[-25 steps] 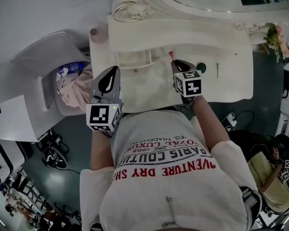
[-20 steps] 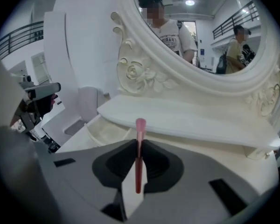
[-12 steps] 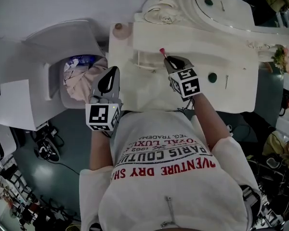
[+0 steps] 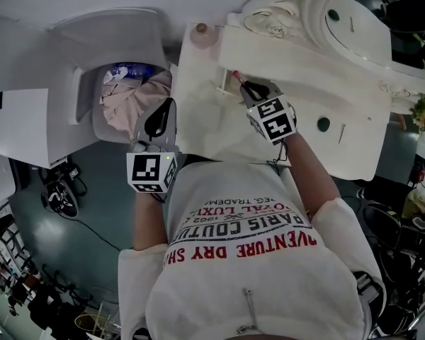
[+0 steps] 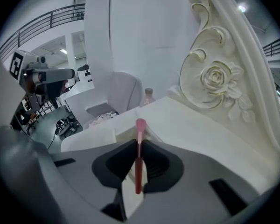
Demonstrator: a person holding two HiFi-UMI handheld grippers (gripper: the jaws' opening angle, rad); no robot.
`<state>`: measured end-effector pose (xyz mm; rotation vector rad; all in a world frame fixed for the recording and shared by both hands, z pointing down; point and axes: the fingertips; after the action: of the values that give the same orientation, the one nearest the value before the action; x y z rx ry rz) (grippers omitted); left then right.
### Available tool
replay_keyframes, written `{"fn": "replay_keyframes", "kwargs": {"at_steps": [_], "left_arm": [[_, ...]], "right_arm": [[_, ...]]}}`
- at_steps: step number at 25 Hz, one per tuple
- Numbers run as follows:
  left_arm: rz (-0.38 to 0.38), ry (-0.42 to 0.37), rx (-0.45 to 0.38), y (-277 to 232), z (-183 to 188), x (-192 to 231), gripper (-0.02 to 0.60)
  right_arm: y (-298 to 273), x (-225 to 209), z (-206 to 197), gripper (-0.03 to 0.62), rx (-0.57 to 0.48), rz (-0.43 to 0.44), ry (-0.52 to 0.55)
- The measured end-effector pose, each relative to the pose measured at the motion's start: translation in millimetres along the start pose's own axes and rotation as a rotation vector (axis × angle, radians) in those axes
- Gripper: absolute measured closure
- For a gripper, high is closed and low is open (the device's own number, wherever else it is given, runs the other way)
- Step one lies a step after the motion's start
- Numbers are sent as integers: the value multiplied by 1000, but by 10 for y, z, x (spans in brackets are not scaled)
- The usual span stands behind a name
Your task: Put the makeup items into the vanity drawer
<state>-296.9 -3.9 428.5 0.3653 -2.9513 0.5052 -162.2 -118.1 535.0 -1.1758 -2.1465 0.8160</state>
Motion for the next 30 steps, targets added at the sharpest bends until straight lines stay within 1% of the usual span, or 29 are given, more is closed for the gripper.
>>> {"fn": "replay_keyframes", "kwargs": {"at_steps": [4, 6, 8, 11, 14, 18, 21, 26, 30], "left_arm": [[13, 10, 0, 65, -27, 15, 571], [14, 11, 1, 79, -36, 12, 571], [9, 11, 1, 65, -40, 5, 571], [-16, 6, -2, -13, -25, -44, 571], [-69, -8, -3, -175, 24, -148, 571], [-165, -27, 7, -470, 110, -373, 571], [-221, -44, 17, -700, 154, -598, 571], [-328, -79, 47, -1111, 161, -1049, 571], [-381, -95, 68, -1401, 147, -1435, 571]], "right_arm": [[-22, 14, 19, 540, 2, 13, -33], [6, 9, 47, 485, -15, 21, -67], [45, -26, 61, 468, -29, 12, -97], [126, -109, 2, 466, -30, -17, -114], [249, -271, -132, 466, -25, -69, -147], [471, -580, -443, 466, 15, -165, -231], [649, -826, -708, 466, 35, -221, -282], [967, -1232, -1334, 458, 85, -328, -390], [1162, -1528, -1866, 443, 140, -385, -448]]}}
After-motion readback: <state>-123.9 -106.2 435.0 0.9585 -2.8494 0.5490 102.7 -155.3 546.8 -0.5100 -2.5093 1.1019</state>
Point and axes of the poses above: the fingertips, and each gripper's own axes: y backward along the fingers, x to its left, z out of its top, and after that the axes turned 14 degrees about -z, right-handed
